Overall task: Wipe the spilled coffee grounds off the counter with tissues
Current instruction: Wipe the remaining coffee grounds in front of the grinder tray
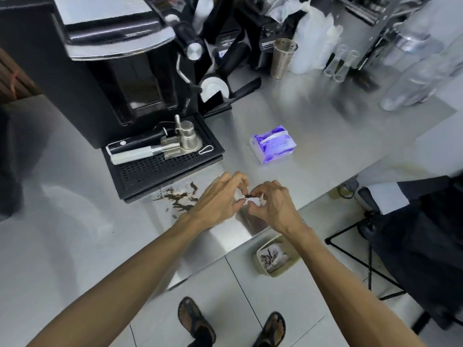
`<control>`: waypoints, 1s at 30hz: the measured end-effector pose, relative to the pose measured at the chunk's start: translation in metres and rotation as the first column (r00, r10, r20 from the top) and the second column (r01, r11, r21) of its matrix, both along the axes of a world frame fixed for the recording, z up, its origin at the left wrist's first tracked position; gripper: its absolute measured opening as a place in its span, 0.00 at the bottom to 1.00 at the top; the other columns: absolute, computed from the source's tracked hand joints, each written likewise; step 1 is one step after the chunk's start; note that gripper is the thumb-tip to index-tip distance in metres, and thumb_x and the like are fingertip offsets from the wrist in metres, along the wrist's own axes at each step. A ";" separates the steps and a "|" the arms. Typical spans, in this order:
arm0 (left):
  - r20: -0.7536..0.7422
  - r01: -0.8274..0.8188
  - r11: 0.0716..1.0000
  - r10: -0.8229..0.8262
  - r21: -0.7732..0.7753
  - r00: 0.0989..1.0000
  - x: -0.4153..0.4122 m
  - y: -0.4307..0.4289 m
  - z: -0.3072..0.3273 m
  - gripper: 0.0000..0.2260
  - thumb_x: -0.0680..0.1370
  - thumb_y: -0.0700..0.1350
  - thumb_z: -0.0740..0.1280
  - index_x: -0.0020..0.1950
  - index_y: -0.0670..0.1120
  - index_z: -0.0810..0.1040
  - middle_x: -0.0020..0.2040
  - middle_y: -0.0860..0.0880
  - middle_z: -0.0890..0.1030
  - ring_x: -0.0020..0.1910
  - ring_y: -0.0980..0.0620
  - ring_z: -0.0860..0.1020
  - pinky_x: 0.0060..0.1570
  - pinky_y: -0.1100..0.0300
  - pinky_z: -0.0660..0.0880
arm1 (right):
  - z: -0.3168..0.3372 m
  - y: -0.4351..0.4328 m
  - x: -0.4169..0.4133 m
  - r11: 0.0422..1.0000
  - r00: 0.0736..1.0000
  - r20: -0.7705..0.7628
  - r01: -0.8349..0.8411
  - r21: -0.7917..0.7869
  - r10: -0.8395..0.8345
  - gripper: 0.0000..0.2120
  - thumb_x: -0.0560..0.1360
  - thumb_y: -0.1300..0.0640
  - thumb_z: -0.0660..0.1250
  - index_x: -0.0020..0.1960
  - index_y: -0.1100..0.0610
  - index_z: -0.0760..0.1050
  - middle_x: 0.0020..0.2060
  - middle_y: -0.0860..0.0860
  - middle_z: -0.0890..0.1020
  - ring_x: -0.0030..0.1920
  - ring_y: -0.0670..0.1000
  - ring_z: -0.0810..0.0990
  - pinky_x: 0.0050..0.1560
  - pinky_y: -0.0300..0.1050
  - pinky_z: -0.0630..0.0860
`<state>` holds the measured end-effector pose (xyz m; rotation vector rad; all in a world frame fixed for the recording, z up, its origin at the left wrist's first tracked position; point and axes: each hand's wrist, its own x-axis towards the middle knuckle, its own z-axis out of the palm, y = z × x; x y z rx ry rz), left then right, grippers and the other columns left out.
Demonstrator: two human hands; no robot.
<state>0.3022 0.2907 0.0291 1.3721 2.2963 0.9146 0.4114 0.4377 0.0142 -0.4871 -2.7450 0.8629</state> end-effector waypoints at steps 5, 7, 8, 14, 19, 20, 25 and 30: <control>0.030 0.028 0.999 -0.029 0.030 0.999 0.060 0.063 -0.003 0.16 0.75 0.44 0.69 0.56 0.56 0.66 0.49 0.62 0.73 0.54 0.55 0.74 0.52 0.54 0.74 | 0.001 0.061 0.064 0.999 0.999 0.020 0.029 0.020 -0.029 0.11 0.65 0.55 0.75 0.45 0.57 0.81 0.38 0.49 0.81 0.40 0.46 0.70 0.43 0.41 0.71; 0.034 0.027 0.999 -0.029 0.039 0.999 0.085 0.088 -0.009 0.15 0.75 0.43 0.69 0.56 0.55 0.68 0.46 0.64 0.71 0.53 0.55 0.74 0.50 0.54 0.74 | -0.001 0.085 0.089 0.999 0.999 0.035 0.026 0.023 -0.027 0.11 0.65 0.53 0.73 0.45 0.57 0.81 0.37 0.48 0.80 0.39 0.45 0.71 0.42 0.41 0.72; 0.042 0.025 0.999 -0.026 0.038 0.999 0.097 0.100 -0.013 0.15 0.75 0.43 0.69 0.56 0.54 0.68 0.46 0.63 0.72 0.53 0.54 0.74 0.50 0.54 0.74 | -0.002 0.095 0.101 1.000 0.999 0.038 0.018 0.004 -0.018 0.12 0.65 0.52 0.70 0.45 0.56 0.81 0.36 0.46 0.79 0.39 0.43 0.71 0.42 0.37 0.70; 0.081 0.032 0.999 -0.032 0.004 0.996 0.161 0.156 -0.053 0.16 0.75 0.43 0.69 0.56 0.56 0.66 0.49 0.56 0.75 0.52 0.53 0.73 0.46 0.54 0.75 | -0.036 0.149 0.162 0.999 0.994 0.111 0.007 -0.040 -0.002 0.12 0.66 0.50 0.67 0.45 0.55 0.81 0.36 0.48 0.79 0.38 0.42 0.70 0.41 0.33 0.68; 0.033 0.024 0.998 -0.022 -0.057 0.999 0.192 0.178 -0.114 0.16 0.75 0.42 0.71 0.54 0.55 0.67 0.48 0.54 0.70 0.46 0.53 0.77 0.41 0.53 0.78 | -0.097 0.175 0.190 0.998 0.982 0.187 0.001 -0.070 0.012 0.10 0.67 0.51 0.69 0.45 0.55 0.80 0.37 0.47 0.78 0.39 0.44 0.71 0.41 0.32 0.66; 0.015 0.028 0.997 -0.027 -0.069 1.000 0.195 0.181 -0.132 0.16 0.75 0.42 0.71 0.54 0.56 0.67 0.48 0.54 0.69 0.44 0.54 0.76 0.40 0.54 0.77 | -0.116 0.177 0.192 0.997 0.979 0.204 0.007 -0.082 0.010 0.11 0.66 0.49 0.67 0.45 0.55 0.80 0.38 0.47 0.78 0.39 0.45 0.72 0.41 0.35 0.68; 0.037 0.026 0.991 -0.021 -0.130 0.999 0.187 0.194 -0.278 0.15 0.75 0.42 0.71 0.54 0.56 0.70 0.52 0.54 0.74 0.47 0.57 0.75 0.43 0.61 0.74 | -0.245 0.183 0.191 0.996 0.969 0.246 0.030 -0.087 -0.008 0.09 0.68 0.57 0.72 0.47 0.59 0.80 0.39 0.52 0.80 0.40 0.49 0.72 0.40 0.31 0.64; 0.029 0.064 0.975 -0.060 -0.212 0.998 0.182 0.206 -0.447 0.06 0.76 0.42 0.69 0.47 0.54 0.79 0.47 0.52 0.78 0.48 0.54 0.78 0.48 0.66 0.75 | -0.402 0.183 0.192 0.994 0.966 0.257 0.025 -0.103 0.002 0.12 0.70 0.61 0.73 0.54 0.56 0.82 0.44 0.48 0.81 0.41 0.45 0.72 0.40 0.27 0.62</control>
